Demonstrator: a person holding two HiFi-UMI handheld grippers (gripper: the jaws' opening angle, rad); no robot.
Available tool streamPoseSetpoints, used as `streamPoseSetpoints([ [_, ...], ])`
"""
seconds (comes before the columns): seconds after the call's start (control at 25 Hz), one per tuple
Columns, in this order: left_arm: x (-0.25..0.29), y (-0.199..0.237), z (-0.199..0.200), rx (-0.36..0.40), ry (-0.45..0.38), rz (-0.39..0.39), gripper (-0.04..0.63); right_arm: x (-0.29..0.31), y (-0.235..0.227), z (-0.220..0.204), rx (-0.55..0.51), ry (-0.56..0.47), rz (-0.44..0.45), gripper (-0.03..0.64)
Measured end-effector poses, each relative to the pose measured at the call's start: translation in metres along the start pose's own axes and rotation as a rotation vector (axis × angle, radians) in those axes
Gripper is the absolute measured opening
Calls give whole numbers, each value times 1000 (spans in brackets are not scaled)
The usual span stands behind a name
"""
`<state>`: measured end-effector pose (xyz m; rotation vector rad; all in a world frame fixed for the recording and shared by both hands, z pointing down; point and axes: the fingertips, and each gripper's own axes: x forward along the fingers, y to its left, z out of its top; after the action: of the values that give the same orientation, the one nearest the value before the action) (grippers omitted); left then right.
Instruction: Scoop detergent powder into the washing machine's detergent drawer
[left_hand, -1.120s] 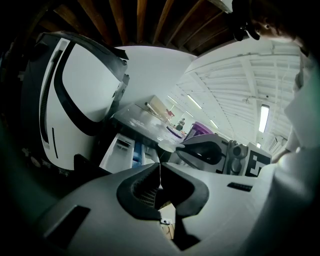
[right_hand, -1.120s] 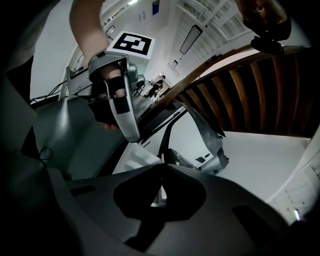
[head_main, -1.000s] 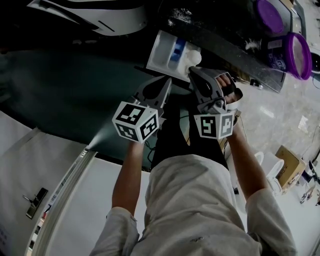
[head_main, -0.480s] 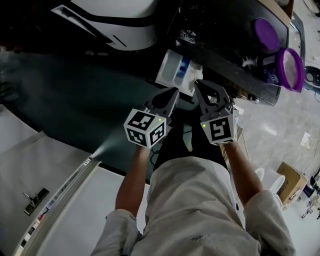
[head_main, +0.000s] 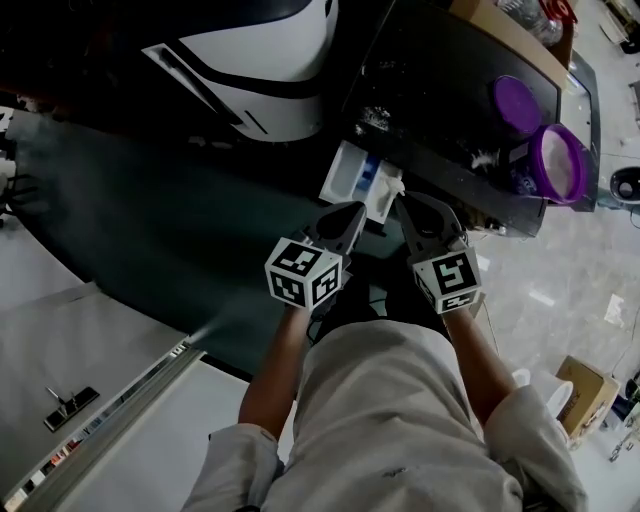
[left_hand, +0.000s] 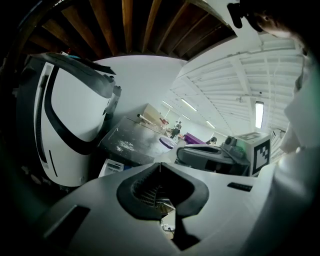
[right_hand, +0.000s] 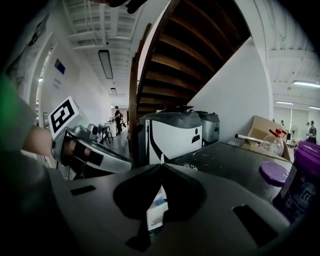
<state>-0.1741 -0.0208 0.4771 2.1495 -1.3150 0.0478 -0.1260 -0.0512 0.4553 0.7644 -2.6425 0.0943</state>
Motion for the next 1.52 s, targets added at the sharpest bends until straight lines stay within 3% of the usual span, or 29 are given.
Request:
streamPoseSetpoints([
  [0.52, -8, -21, 38, 105, -42, -13, 20, -26, -12, 27, 131, -73, -15, 11],
  [1.52, -15, -16, 55, 154, -53, -5, 20, -32, -10, 40, 149, -120, -42, 9],
])
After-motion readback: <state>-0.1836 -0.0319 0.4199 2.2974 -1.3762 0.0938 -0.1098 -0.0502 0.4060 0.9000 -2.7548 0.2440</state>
